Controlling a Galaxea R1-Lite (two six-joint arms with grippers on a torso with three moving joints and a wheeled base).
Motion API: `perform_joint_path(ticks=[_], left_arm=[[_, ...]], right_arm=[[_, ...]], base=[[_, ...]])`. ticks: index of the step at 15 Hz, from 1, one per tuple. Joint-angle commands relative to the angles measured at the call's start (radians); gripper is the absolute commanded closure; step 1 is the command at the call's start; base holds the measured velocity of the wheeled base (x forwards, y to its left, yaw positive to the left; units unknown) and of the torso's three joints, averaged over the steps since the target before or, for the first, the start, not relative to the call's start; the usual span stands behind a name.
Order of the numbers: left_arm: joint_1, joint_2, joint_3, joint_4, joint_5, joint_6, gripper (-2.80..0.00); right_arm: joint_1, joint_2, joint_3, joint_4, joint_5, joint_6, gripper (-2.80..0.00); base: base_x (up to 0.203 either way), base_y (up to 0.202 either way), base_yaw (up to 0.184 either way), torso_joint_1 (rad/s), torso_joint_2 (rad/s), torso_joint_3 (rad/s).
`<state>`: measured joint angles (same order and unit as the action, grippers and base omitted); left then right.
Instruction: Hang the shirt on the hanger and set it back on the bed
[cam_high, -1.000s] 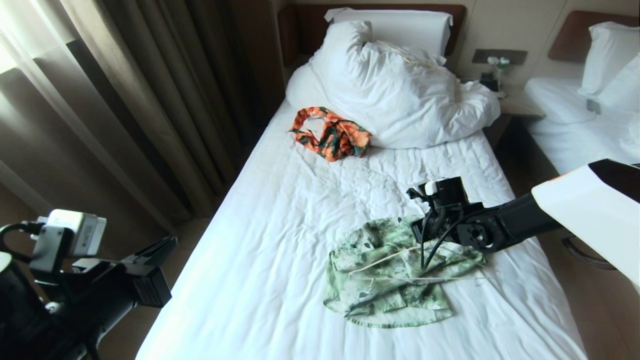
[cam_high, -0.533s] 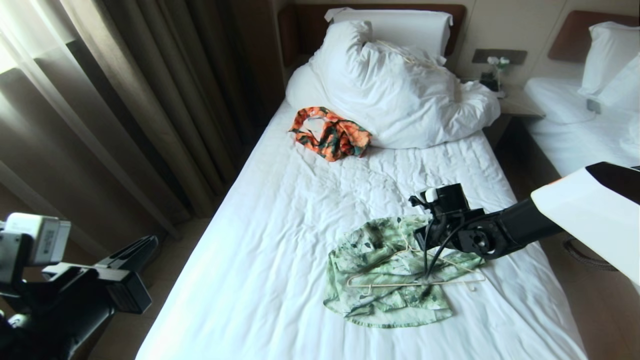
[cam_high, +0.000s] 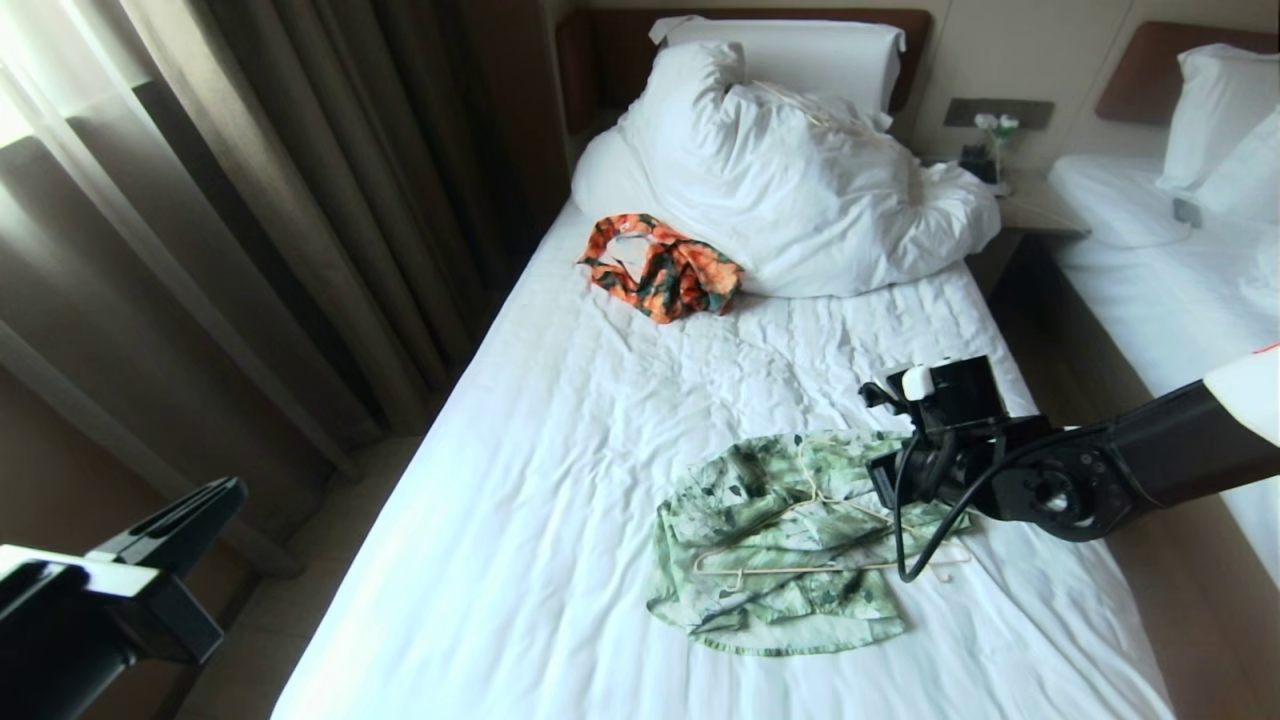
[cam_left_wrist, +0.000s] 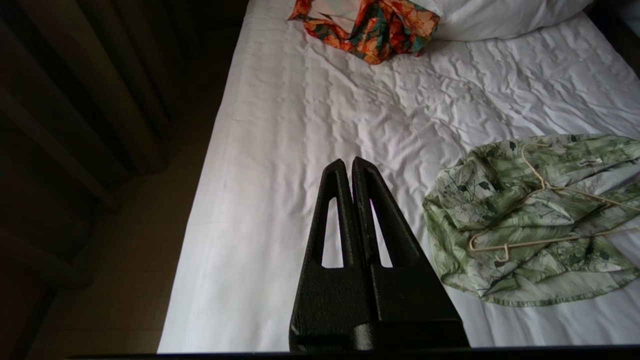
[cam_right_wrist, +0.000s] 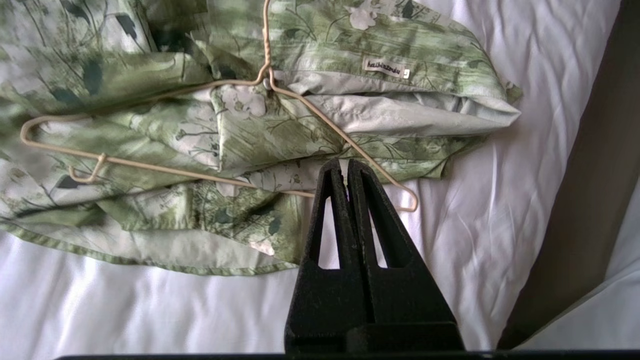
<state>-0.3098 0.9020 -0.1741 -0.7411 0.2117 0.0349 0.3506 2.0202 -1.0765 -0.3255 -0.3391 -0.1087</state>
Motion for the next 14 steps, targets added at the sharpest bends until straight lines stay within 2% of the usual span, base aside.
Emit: perform_joint_path(ticks=[1,6,9,11,14], left_arm=[[0.000,-0.102,-0.009,0.043,0.000,-0.001,0.00],[0.005,-0.314,-0.039,0.251,0.007,0.000,0.00],[0.108,-0.458,-0.097,0.402,0.026,0.000,0.00],[0.207,-0.531,-0.141,0.501,0.029,0.000,0.00],[0.259,-0.596,-0.138,0.533,0.029,-0.003,0.00]], right_arm=[[0.004,-0.109,0.038,-0.002,-0.002,0.003,0.00],[0.004,-0.409,0.141,0.006,-0.004,0.068,0.00],[0.002,-0.652,0.181,0.049,-0.026,0.077,0.00],[-0.005,-0.813,0.188,0.123,-0.059,0.079,0.00],[-0.036,-1.018,0.187,0.232,-0.108,0.080,0.00]], base=[[0.000,0.000,0.000,0.000,0.00,0.000],[0.000,0.000,0.000,0.000,0.00,0.000],[0.000,0.000,0.000,0.000,0.00,0.000],[0.000,0.000,0.000,0.000,0.00,0.000],[0.000,0.000,0.000,0.000,0.00,0.000]])
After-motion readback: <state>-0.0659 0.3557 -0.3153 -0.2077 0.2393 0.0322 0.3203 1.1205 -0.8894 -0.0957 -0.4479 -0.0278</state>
